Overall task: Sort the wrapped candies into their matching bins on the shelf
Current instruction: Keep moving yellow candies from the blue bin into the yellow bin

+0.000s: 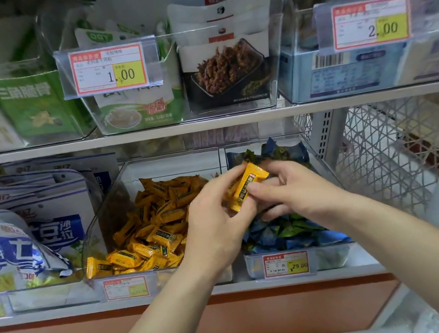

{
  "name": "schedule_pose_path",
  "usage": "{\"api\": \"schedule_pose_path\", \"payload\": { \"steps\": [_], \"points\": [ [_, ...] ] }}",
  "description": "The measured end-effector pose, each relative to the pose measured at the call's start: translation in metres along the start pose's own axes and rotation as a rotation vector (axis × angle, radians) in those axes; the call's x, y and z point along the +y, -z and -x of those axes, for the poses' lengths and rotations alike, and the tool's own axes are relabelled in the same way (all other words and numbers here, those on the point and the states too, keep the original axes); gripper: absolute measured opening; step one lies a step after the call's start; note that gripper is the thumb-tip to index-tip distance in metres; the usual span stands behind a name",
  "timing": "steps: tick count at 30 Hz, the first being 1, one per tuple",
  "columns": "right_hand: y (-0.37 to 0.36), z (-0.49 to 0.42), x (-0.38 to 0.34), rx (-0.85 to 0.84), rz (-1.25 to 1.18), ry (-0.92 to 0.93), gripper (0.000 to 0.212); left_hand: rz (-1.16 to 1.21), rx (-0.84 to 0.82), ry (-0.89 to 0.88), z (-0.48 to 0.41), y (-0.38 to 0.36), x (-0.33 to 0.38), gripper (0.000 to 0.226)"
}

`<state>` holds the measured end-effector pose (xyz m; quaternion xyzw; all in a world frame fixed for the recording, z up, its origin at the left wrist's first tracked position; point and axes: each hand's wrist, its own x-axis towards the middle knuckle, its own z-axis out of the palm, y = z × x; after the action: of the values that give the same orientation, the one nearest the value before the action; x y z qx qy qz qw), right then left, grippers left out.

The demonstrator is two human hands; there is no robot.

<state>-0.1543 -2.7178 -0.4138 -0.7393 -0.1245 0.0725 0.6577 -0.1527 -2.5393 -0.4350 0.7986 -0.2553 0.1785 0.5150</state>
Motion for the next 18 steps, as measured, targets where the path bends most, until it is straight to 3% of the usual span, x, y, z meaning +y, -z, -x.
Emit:
{"api": "schedule_pose_path", "payload": {
  "steps": [4,7,14,18],
  "points": [
    [0.001,0.007,0.003,0.085,0.343,0.047,0.020,-0.121,0.037,0.027,-0.002,0.009,-0.010,0.044],
    [0.010,0.005,0.004,0.239,0.508,0.059,0.017,-0.282,0.111,0.118,-0.010,0.026,-0.031,0.049],
    [0.042,-0.003,0.006,0.388,0.830,0.031,0.009,-0.726,-0.034,0.247,-0.013,0.042,-0.062,0.062],
    [0.058,-0.028,0.002,0.322,0.999,0.035,0.025,-0.522,0.032,0.200,-0.014,0.022,-0.049,0.047]
  ]
}}
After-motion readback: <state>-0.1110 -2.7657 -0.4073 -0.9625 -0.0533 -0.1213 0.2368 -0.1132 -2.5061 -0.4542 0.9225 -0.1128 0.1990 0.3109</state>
